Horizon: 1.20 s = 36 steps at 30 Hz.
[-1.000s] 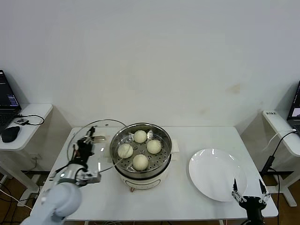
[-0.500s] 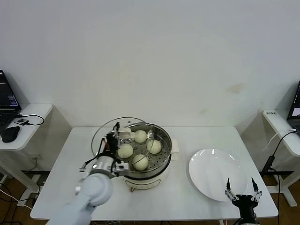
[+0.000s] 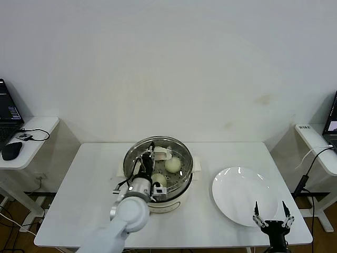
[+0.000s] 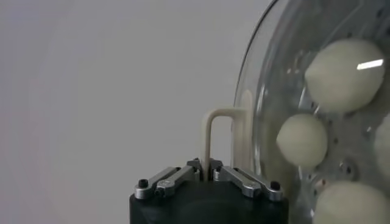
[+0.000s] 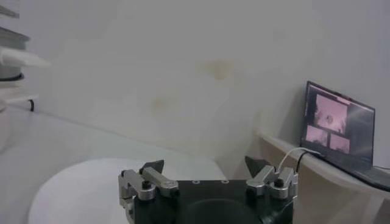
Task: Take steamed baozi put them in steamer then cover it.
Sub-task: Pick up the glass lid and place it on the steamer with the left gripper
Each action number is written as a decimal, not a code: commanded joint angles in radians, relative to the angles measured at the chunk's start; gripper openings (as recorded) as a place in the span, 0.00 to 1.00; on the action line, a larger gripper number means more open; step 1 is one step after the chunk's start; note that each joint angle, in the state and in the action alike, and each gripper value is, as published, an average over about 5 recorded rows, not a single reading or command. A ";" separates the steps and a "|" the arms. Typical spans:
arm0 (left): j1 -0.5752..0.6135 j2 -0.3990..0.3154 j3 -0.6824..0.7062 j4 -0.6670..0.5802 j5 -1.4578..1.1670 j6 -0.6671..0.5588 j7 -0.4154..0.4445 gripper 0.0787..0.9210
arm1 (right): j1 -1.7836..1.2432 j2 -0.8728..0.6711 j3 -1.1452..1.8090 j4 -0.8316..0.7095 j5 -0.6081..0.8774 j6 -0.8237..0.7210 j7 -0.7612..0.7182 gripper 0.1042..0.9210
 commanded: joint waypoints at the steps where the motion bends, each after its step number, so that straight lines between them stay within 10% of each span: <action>1: -0.003 -0.037 0.024 0.024 0.035 0.002 0.011 0.08 | -0.002 0.000 0.002 -0.003 -0.006 0.002 0.001 0.88; 36: 0.056 -0.039 -0.028 0.012 0.019 -0.044 -0.061 0.19 | -0.014 0.000 -0.005 -0.012 -0.011 0.008 -0.005 0.88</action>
